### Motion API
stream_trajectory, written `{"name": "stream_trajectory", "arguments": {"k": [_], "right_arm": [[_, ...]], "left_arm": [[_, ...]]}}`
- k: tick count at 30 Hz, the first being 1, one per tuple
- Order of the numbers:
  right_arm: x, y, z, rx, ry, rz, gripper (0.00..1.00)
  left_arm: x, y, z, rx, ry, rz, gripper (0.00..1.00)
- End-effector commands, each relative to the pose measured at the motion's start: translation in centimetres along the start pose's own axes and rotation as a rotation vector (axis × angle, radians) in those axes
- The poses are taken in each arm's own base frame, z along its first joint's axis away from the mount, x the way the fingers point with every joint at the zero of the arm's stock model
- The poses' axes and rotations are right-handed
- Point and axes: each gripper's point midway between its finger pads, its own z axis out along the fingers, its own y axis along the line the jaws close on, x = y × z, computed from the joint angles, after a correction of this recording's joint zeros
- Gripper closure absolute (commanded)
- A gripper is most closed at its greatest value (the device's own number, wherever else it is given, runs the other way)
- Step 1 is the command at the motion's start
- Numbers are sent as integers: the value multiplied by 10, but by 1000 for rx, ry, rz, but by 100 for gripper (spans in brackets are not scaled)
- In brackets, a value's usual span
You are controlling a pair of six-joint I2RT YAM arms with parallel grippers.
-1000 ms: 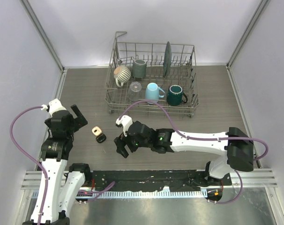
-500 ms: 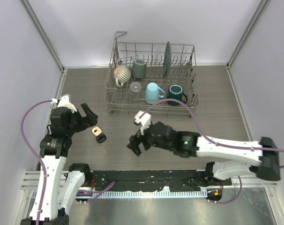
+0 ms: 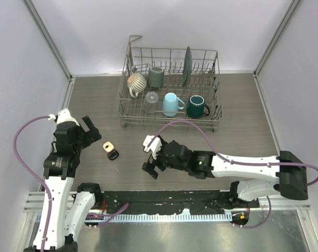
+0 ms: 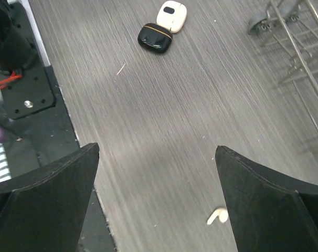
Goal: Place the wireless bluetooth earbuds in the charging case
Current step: Move the charging case to the center of the board.
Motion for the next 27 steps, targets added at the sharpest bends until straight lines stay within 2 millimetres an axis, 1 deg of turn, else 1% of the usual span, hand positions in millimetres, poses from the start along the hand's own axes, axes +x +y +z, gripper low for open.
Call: {"name": "stream_trajectory", "arguments": {"k": [1,2,3,4,5,6,7,8,9,10,12,13,14,15,16,17,18,19,20,21,22,23,24,25,26,27], "right_arm": [[-41,7,22,-47,-154,-186,1],[-30,8,35,-55,-113,-219,0],[-27,10,42,-69,-97,-235,0],[-29,15,48,-107,-88,-249,0],[-26,22,54,-149,-75,-278,0],[-12,26,67,-174,-30,-294,0],[-17,33,72,-213,-39,-307,0],[-15,34,77,-228,-38,-340,1],[-8,37,88,-251,-23,-355,0],[-11,43,92,-292,-43,-372,0],[-7,42,106,-333,-49,-416,0],[-12,42,112,-341,-75,-421,0],[-14,34,118,-335,-85,-416,0],[-11,31,128,-348,-87,-412,0],[-16,30,132,-371,-113,-407,0],[-16,34,135,-415,-125,-398,0],[-16,26,147,-417,-132,-385,0],[-17,24,152,-421,-140,-379,0],[-14,25,157,-441,-142,-376,1],[-23,23,162,-444,-160,-379,1],[-9,24,172,-464,-128,-378,1],[-9,26,175,-483,-127,-384,2],[-15,28,179,-499,-140,-393,3],[-6,29,187,-508,-125,-387,3],[-5,29,190,-513,-124,-388,3],[-8,31,193,-531,-133,-387,4]], "left_arm": [[-21,14,20,-115,-71,23,0],[-23,18,22,-142,-73,25,0],[-22,19,26,-155,-66,28,0],[-20,20,32,-165,-50,28,0],[-20,19,35,-155,-47,29,0],[-19,19,37,-153,-40,32,0],[-17,20,39,-154,-37,33,0],[-17,21,39,-158,-33,38,0],[-16,21,39,-152,-29,40,0],[-15,20,39,-146,-24,50,0],[-12,19,40,-141,-13,56,0],[-15,26,41,-158,-20,37,0],[-14,26,43,-157,-12,25,0],[-12,22,45,-130,7,18,0],[-12,26,48,-134,13,-3,0],[-8,28,54,-136,43,-14,0],[-7,23,56,-103,68,-35,0],[-9,28,59,-112,77,-66,0],[-7,28,63,-102,101,-89,0],[-6,27,66,-88,111,-116,0],[-7,24,69,-58,112,-141,0],[-4,27,72,-63,123,-154,0],[-3,29,73,-72,128,-160,0],[-3,30,73,-77,132,-157,0],[-3,32,73,-84,131,-155,0],[-4,32,72,-88,125,-153,0]]}}
